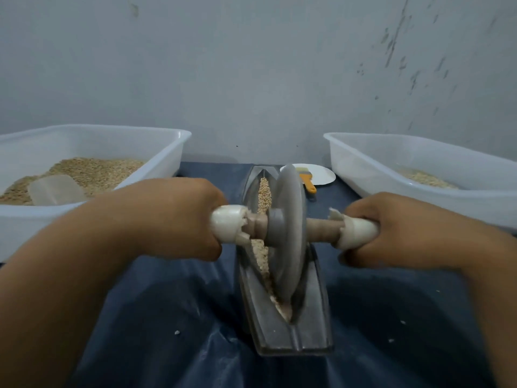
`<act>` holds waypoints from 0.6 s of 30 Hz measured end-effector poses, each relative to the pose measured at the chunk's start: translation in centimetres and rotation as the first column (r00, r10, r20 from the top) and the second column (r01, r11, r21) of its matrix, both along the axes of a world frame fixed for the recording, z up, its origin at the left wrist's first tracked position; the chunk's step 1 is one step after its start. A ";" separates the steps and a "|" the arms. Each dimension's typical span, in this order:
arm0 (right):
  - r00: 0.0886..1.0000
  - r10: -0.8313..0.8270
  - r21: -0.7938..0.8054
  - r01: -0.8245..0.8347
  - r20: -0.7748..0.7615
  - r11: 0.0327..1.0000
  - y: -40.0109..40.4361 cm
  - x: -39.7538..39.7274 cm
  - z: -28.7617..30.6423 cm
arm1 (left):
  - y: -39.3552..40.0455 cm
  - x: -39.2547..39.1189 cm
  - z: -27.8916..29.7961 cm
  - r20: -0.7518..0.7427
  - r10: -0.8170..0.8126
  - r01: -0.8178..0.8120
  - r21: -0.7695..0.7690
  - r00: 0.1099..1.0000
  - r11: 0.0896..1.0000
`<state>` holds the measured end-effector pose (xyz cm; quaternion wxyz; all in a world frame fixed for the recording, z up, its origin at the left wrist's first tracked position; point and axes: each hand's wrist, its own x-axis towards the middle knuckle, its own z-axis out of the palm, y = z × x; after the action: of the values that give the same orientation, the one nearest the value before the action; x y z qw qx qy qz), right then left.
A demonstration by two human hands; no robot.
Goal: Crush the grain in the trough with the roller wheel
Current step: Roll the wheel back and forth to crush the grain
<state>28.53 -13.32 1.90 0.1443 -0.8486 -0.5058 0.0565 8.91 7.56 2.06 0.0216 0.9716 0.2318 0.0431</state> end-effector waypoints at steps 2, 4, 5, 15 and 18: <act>0.998 0.018 -0.024 -0.019 -0.059 1.000 -0.6 -0.3 0.1 | -0.3 -0.5 0.2 -0.017 -0.013 0.013 0.023 1.000 1.000; 1.000 -0.005 0.021 0.005 -0.017 1.000 0.2 -0.1 -0.6 | -0.1 0.3 -0.3 0.047 0.027 -0.030 0.063 0.999 0.998; 0.998 -0.039 0.069 0.036 0.048 0.997 0.9 0.0 -1.0 | 0.0 0.9 -0.7 0.092 0.053 -0.062 0.094 0.994 0.994; 0.999 0.018 -0.002 -0.018 -0.041 1.000 -0.2 0.0 -0.3 | 0.1 0.0 -0.2 0.014 0.007 -0.007 -0.003 1.000 1.000; 0.996 -0.047 0.091 0.041 0.071 0.995 1.1 0.2 -1.1 | 0.2 1.1 -1.0 0.114 0.043 -0.055 0.104 0.993 0.993</act>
<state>28.71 -12.22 0.77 0.1648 -0.8537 -0.4940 -0.0006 10.05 7.79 1.08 -0.0184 0.9614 0.2512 0.1103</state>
